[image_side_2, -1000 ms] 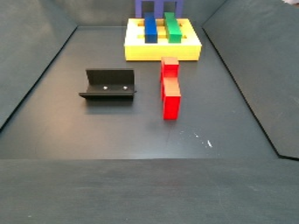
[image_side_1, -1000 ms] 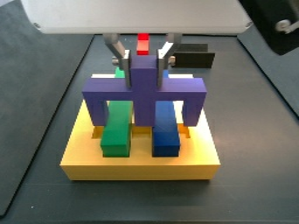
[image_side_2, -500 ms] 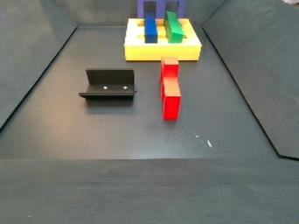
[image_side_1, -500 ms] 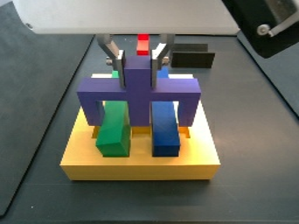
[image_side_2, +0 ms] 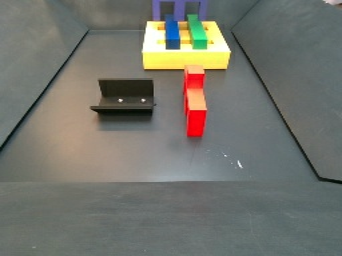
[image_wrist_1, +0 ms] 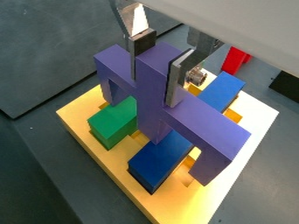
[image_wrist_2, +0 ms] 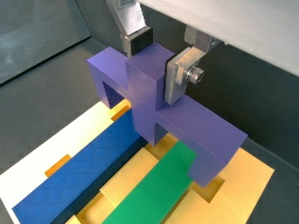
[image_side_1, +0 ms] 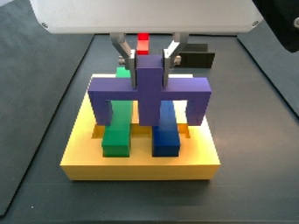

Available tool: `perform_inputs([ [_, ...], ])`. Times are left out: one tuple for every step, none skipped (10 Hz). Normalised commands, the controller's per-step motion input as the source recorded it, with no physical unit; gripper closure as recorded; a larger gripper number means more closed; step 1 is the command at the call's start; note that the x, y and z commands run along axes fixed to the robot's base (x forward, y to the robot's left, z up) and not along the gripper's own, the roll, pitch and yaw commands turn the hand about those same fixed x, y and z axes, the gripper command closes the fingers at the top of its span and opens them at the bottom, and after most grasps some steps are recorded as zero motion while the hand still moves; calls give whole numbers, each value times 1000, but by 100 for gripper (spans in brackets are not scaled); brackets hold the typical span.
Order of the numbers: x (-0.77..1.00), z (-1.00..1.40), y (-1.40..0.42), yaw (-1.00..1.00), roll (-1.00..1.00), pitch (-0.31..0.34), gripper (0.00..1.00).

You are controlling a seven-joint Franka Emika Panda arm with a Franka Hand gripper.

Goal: Pick up the purple object. Move up. Move to above the board. Insert the purple object.
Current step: Insert the purple object.

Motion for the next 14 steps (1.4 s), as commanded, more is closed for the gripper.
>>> perform_inputs([
  [0,-180,0,0,39,0,100],
  [0,0,-40,0,57,6,100],
  [-57,211,-20,0,104,17,100],
  [-151,157,0,0,103,0,100],
  [-240,0,54,0,49,-1,100],
  [-214,0,11,0,63,0,100],
  [-191,109,0,0,94,0,100],
  [-234,0,0,0,51,-1,100],
  [-74,0,0,0,26,-14,100],
  [0,-146,-14,49,33,-9,100],
  [151,-203,-60,66,31,0,100],
  [123,-220,-34,71,43,0,100],
  [74,-194,-46,66,44,0,100],
  [111,-74,-103,66,51,0,100],
])
